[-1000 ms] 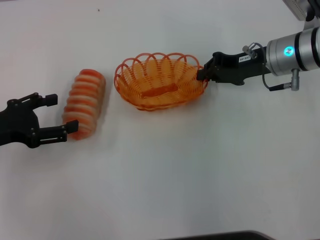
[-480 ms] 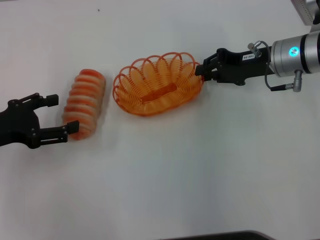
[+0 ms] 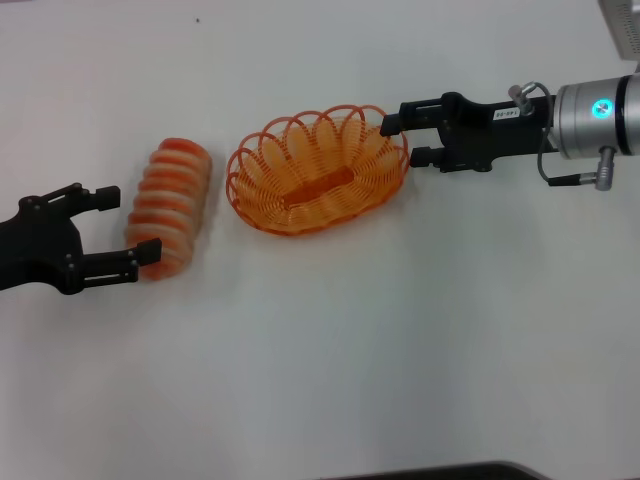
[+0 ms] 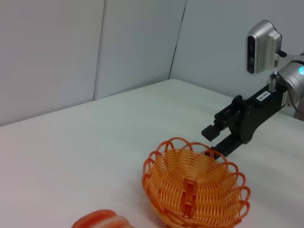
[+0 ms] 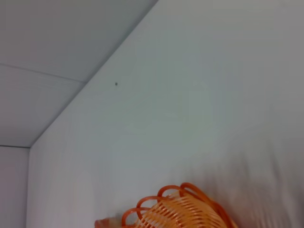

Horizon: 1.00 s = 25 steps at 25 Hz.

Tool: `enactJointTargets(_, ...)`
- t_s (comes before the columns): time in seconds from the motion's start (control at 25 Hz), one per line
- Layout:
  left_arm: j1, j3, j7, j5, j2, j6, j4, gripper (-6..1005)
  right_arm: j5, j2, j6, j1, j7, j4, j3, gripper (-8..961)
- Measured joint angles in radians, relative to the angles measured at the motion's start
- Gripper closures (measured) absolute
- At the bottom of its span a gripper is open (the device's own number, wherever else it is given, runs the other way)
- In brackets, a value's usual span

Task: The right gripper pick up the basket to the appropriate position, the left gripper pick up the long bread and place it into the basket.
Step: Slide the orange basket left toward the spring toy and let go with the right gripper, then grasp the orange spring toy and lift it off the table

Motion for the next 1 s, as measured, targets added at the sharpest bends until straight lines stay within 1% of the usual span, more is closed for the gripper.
enactJointTargets(0.08, -0.003, 0.000, -0.001, 0.000, -0.001, 0.001, 0.000, 85, 0.018, -0.007, -0.008, -0.015, -0.009, -0.014, 0.001, 359)
enactJointTargets(0.2, -0.004, 0.000, -0.002, 0.000, -0.003, 0.003, 0.000, 85, 0.046, -0.031, -0.011, -0.052, -0.045, -0.080, 0.009, 214)
enactJointTargets(0.32, -0.005, 0.000, -0.002, -0.001, -0.006, 0.003, 0.000, 86, 0.142, -0.052, -0.024, -0.112, -0.177, -0.165, 0.043, 81)
enactJointTargets(0.36, -0.005, -0.001, -0.002, -0.002, -0.008, 0.003, 0.000, 86, 0.180, -0.057, -0.033, -0.125, -0.228, -0.175, 0.050, 39)
enactJointTargets(0.44, -0.005, -0.003, -0.002, -0.003, -0.009, 0.003, -0.001, 86, 0.286, -0.073, -0.078, -0.151, -0.418, -0.180, 0.061, 40)
enactJointTargets(0.52, -0.005, -0.005, -0.002, -0.004, -0.010, 0.003, -0.004, 86, 0.334, -0.085, -0.127, -0.159, -0.587, -0.168, 0.059, 41)
enactJointTargets(0.56, -0.005, -0.006, -0.004, -0.005, -0.011, 0.003, -0.006, 86, 0.336, -0.090, -0.149, -0.157, -0.659, -0.162, 0.053, 41)
enactJointTargets(0.64, -0.004, -0.006, -0.007, -0.006, -0.012, 0.003, -0.007, 87, 0.298, -0.095, -0.170, -0.148, -0.742, -0.156, 0.033, 42)
enactJointTargets(0.72, -0.004, -0.006, -0.010, -0.007, -0.014, 0.003, -0.007, 87, 0.243, -0.094, -0.182, -0.139, -0.817, -0.156, 0.003, 43)
enactJointTargets(0.76, -0.004, -0.007, -0.010, -0.008, -0.015, 0.003, -0.008, 87, 0.205, -0.086, -0.190, -0.135, -0.875, -0.158, -0.018, 43)
enactJointTargets(0.88, -0.005, -0.009, -0.011, -0.009, -0.018, 0.002, -0.008, 87, 0.135, -0.062, -0.198, -0.137, -0.993, -0.168, -0.039, 46)
enactJointTargets(0.92, -0.005, -0.009, -0.011, -0.009, -0.019, 0.001, -0.008, 87, 0.096, -0.045, -0.209, -0.147, -1.059, -0.169, -0.046, 47)
enactJointTargets(0.96, -0.005, -0.009, -0.011, -0.009, -0.020, -0.001, -0.008, 88, 0.076, -0.039, -0.214, -0.153, -1.086, -0.170, -0.048, 48)
enactJointTargets(1.0, -0.005, -0.010, -0.011, -0.009, -0.020, -0.002, -0.008, 88, 0.076, -0.039, -0.214, -0.153, -1.086, -0.170, -0.048, 49)
